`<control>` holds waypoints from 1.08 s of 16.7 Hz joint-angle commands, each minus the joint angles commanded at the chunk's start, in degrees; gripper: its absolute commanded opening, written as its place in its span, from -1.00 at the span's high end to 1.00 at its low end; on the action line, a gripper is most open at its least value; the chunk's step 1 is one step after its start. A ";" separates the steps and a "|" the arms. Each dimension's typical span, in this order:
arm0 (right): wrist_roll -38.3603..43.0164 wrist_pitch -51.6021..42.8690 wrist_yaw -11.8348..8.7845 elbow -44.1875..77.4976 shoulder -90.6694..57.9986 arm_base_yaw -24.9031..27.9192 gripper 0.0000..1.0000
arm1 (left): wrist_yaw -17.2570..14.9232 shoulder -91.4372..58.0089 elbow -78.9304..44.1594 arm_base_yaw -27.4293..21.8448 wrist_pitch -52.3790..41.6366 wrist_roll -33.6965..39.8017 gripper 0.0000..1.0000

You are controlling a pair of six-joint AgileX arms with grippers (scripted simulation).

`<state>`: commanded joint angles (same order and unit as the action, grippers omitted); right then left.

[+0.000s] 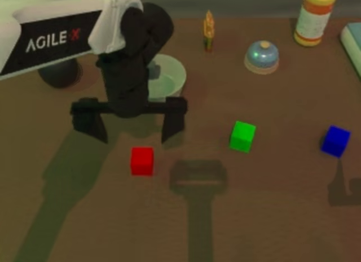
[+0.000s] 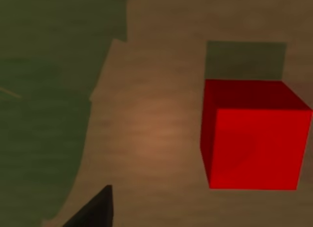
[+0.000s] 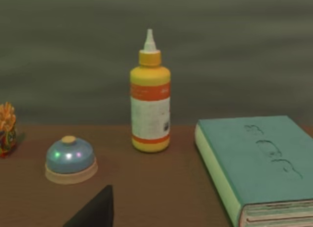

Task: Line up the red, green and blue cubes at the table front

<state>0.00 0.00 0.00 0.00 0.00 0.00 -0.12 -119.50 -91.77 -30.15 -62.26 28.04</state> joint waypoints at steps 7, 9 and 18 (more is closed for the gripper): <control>0.00 0.00 0.00 0.00 0.00 0.00 -1.00 | -0.02 -2.76 3.95 0.16 6.74 -0.22 -1.00; 0.00 0.00 0.00 0.00 0.00 0.00 -1.00 | -0.04 -4.91 6.58 0.16 11.97 -0.21 -1.00; 0.00 0.00 0.00 0.00 0.00 0.00 -1.00 | -0.07 -7.68 9.70 0.08 17.38 -0.19 -0.70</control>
<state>0.00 0.00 0.00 0.00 0.00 0.00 -0.19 -127.18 -82.07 -30.07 -44.89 27.86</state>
